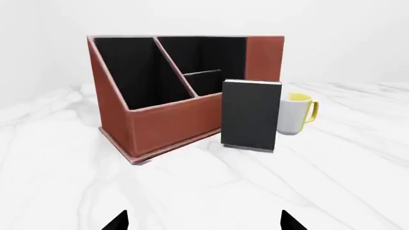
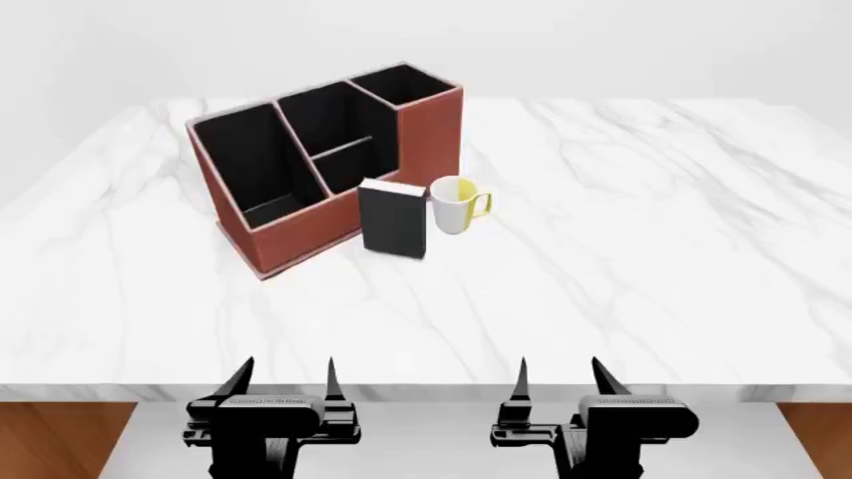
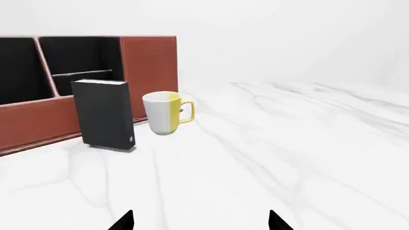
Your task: Pick up the book and place it in the right compartment of the caddy.
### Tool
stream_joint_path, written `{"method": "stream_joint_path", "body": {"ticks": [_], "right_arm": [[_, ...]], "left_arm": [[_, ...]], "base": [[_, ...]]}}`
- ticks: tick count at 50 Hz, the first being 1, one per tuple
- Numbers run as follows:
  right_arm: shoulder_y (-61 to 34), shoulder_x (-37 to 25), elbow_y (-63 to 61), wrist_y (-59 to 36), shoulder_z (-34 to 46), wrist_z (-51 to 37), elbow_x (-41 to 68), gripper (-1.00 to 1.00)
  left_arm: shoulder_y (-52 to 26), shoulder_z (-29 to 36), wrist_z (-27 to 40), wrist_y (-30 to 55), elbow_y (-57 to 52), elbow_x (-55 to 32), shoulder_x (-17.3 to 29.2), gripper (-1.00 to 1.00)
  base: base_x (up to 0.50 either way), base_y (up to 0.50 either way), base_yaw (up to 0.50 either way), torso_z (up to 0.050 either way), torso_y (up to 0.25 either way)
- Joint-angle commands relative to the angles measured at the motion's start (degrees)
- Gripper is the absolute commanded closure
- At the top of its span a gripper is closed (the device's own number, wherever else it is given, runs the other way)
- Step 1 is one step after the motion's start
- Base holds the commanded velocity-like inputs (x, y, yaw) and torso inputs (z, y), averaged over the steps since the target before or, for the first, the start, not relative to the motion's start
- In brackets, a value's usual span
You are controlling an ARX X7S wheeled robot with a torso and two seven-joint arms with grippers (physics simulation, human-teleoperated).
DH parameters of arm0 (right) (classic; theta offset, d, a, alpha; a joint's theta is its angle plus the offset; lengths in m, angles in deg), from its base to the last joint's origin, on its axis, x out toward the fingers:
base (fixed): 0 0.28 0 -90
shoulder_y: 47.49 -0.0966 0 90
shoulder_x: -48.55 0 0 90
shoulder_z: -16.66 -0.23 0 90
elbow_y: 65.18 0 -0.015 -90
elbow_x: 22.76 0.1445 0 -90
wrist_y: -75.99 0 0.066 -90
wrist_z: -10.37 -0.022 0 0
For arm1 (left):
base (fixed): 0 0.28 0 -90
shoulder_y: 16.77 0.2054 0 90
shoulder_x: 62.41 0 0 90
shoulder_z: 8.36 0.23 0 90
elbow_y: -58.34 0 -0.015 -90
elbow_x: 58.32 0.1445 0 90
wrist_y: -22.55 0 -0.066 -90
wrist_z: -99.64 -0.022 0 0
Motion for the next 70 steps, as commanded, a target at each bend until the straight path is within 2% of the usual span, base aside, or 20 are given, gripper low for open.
{"method": "stream_joint_path", "body": {"ticks": [1, 11, 21, 28, 39, 46, 70], "right_arm": [[0.1, -0.91, -0.01, 0.01, 1.19, -1.3, 0.58, -1.0], [0.07, -2.58, -1.73, -2.02, 2.8, -3.18, 3.12, -1.0], [1.61, -4.91, -18.16, -11.65, 2.41, -4.61, 5.6, -1.0], [3.52, -6.2, -29.03, -16.78, 1.95, -5.03, 8.1, -1.0], [5.18, -7.99, -39.85, -21.68, 0.73, -6.31, 10.83, -1.0], [5.55, -8.6, -42.76, -23.43, -0.36, -6.33, 13.6, -1.0], [6.36, -9.65, -42.05, -21.42, 0.21, -6.98, 14.89, -1.0]], "left_arm": [[-0.3, 1.08, 1.12, 0.52, 0.02, -0.72, 0.93, -1.0], [-0.2, 2.95, 3.31, 2.43, -1.15, -1.92, 2.78, -1.0], [3.61, 2.03, 4.75, 13.56, -21.3, -2.25, 5.88, -1.0], [6.47, 1.49, 5.53, 17.75, -33.22, -3.02, 7.17, -1.0], [8.73, 0.76, 6.23, 21.93, -43.45, -4.96, 8.31, -1.0], [9.57, 0.67, 6.72, 22.56, -46.05, -5.48, 8.83, -1.0], [9.91, 1.36, 7.62, 22.43, -46.61, -6.89, 10.06, -1.0]], "base": [[0.0, 0.0, 0.0, 0.0, 0.0], [0.0, 0.0, 0.0, 0.0, 0.0], [0.0, 0.0, 0.0, 0.0, 0.0], [0.0, 0.0, 0.0, 0.0, 0.0], [0.0, 0.0, 0.0, 0.0, 0.0], [0.01, 0.0, 0.0, 0.0, 0.0], [0.5, 0.0, 0.0, 0.0, 0.0]]}}
